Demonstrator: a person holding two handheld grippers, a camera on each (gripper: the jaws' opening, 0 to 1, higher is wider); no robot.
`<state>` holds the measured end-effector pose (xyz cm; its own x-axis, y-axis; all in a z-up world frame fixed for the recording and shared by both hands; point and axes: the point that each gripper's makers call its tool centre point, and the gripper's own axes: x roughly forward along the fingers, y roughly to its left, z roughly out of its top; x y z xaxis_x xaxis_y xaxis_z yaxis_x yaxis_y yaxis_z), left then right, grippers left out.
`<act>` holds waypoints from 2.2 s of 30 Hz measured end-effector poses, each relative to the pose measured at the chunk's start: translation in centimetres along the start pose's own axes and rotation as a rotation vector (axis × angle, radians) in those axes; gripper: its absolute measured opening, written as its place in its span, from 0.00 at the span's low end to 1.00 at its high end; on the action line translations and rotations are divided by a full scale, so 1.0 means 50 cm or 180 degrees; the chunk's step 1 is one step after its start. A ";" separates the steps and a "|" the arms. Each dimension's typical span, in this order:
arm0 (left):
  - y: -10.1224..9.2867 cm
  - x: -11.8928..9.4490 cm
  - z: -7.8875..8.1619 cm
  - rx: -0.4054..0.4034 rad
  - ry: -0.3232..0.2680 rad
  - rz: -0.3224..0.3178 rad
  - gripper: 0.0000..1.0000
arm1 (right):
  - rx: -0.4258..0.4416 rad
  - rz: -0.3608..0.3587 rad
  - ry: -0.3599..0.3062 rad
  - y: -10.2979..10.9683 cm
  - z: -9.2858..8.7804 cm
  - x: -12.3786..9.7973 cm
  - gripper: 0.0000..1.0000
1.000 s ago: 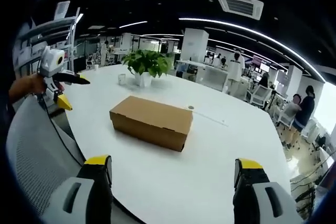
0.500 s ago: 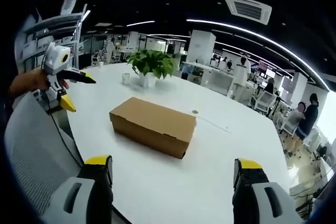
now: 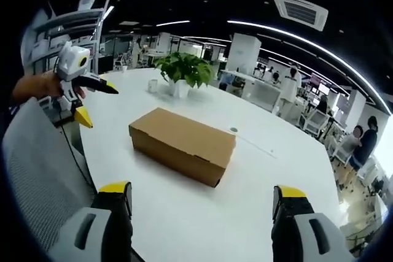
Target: Operate the shoe box by opening the lid, removing the specified soft item, and placing it in the target area until the item is outside and the box remains undamaged.
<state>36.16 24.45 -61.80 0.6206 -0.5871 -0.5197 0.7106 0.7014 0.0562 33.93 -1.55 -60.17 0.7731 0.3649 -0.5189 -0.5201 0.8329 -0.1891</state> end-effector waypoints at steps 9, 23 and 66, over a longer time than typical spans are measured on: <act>0.010 0.024 -0.018 -0.0017 0.0089 -0.0008 0.98 | -0.0039 0.0078 0.0004 -0.004 -0.005 0.040 0.93; 0.028 0.056 -0.029 -0.0183 0.0180 -0.0045 0.97 | -0.0131 0.0209 0.0101 -0.026 -0.025 0.092 0.92; 0.100 0.212 -0.070 -0.0613 0.0326 0.0116 0.82 | -0.0146 0.0678 -0.0053 -0.048 -0.025 0.312 0.74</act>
<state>45.13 23.13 -70.01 0.6008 -0.5227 -0.6049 0.6057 0.7914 -0.0823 46.81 1.63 -68.84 0.6495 0.5378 -0.5375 -0.6881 0.7165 -0.1145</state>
